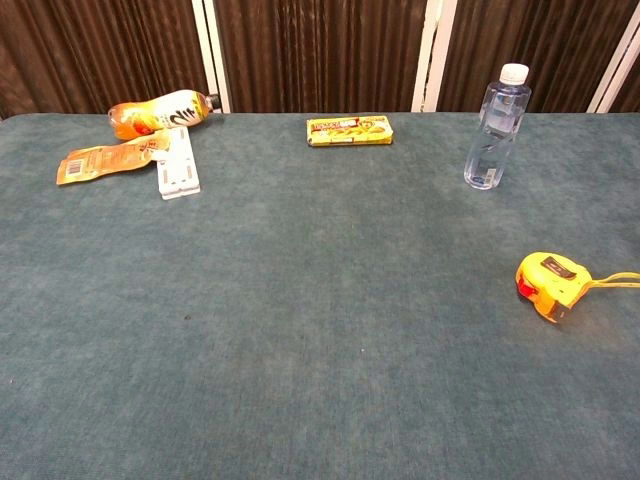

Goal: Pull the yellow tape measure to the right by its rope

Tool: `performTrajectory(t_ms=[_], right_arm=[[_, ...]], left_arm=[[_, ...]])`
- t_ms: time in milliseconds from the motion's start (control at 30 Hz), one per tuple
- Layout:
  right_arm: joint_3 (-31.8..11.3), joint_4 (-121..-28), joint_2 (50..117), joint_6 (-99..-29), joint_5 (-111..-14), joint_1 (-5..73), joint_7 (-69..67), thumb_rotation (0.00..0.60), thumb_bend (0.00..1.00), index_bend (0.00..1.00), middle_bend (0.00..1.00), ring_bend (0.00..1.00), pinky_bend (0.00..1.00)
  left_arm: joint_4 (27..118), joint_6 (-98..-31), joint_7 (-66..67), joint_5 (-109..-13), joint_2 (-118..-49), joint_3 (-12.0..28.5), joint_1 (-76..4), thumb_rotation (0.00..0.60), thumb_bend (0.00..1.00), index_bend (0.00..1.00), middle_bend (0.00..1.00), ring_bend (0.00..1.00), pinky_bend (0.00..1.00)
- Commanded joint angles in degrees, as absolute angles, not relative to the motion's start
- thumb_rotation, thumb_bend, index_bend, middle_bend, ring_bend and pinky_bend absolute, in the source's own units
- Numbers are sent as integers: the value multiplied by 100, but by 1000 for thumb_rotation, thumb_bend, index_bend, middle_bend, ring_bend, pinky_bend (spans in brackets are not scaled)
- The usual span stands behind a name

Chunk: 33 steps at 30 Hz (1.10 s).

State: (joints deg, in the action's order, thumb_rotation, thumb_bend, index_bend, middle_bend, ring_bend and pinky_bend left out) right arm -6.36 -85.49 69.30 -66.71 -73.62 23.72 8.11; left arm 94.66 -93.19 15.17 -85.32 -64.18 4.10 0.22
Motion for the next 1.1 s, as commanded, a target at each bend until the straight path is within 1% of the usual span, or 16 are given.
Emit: performTrajectory(t_ms=[33, 100, 267, 333, 433, 533, 700, 800, 900, 1100], right_arm=[[-616, -8966, 6975, -6662, -7522, 2493, 1131, 600, 152, 179, 55, 26, 0], [-599, -9133, 6940, -6688, -7560, 2480, 1214, 600, 119, 102, 44, 18, 0], [-569, -9346, 6798, -6780, -7565, 2388, 1303, 600, 95, 17, 36, 10, 0], [-561, -9408, 6741, -6841, -7549, 2327, 1293, 600, 94, 1, 32, 7, 0], [-489, -9520, 6624, -7120, -7624, 2103, 1192, 600, 94, 1, 31, 6, 0], [-420, -9531, 6567, -7555, -7699, 1787, 1033, 600, 95, 24, 32, 6, 0], [-130, -9293, 6412, -8438, -8093, 1052, 261, 600, 101, 151, 33, 6, 0], [-47, -9081, 6363, -8824, -8228, 748, 24, 600, 143, 221, 25, 7, 0], [-31, -8996, 6335, -9071, -8244, 516, -133, 600, 173, 225, 25, 8, 0], [-74, -9111, 6332, -9212, -8294, 352, -61, 600, 174, 210, 25, 7, 0]], left_arm=[[9467, -9316, 1520, -8535, -6417, 402, 24, 600, 459, 0, 0, 0, 122], [9483, -9330, 1531, -8546, -6413, 396, 32, 600, 459, 0, 0, 0, 122], [9499, -9357, 1530, -8552, -6392, 376, 62, 600, 459, 0, 0, 0, 123], [9469, -9334, 1521, -8540, -6409, 385, 47, 600, 459, 0, 0, 0, 124], [9461, -9288, 1549, -8507, -6429, 410, 12, 600, 460, 0, 0, 0, 124], [9451, -9278, 1551, -8489, -6429, 412, 12, 600, 459, 0, 0, 0, 125], [9438, -9240, 1552, -8491, -6428, 426, -24, 600, 458, 0, 0, 0, 125], [9443, -9212, 1560, -8481, -6416, 423, -36, 600, 459, 3, 0, 0, 125], [9397, -9201, 1495, -8548, -6414, 403, -54, 600, 459, 16, 0, 0, 125], [9327, -8979, 1278, -8733, -6413, 266, -154, 600, 458, 17, 0, 0, 124]])
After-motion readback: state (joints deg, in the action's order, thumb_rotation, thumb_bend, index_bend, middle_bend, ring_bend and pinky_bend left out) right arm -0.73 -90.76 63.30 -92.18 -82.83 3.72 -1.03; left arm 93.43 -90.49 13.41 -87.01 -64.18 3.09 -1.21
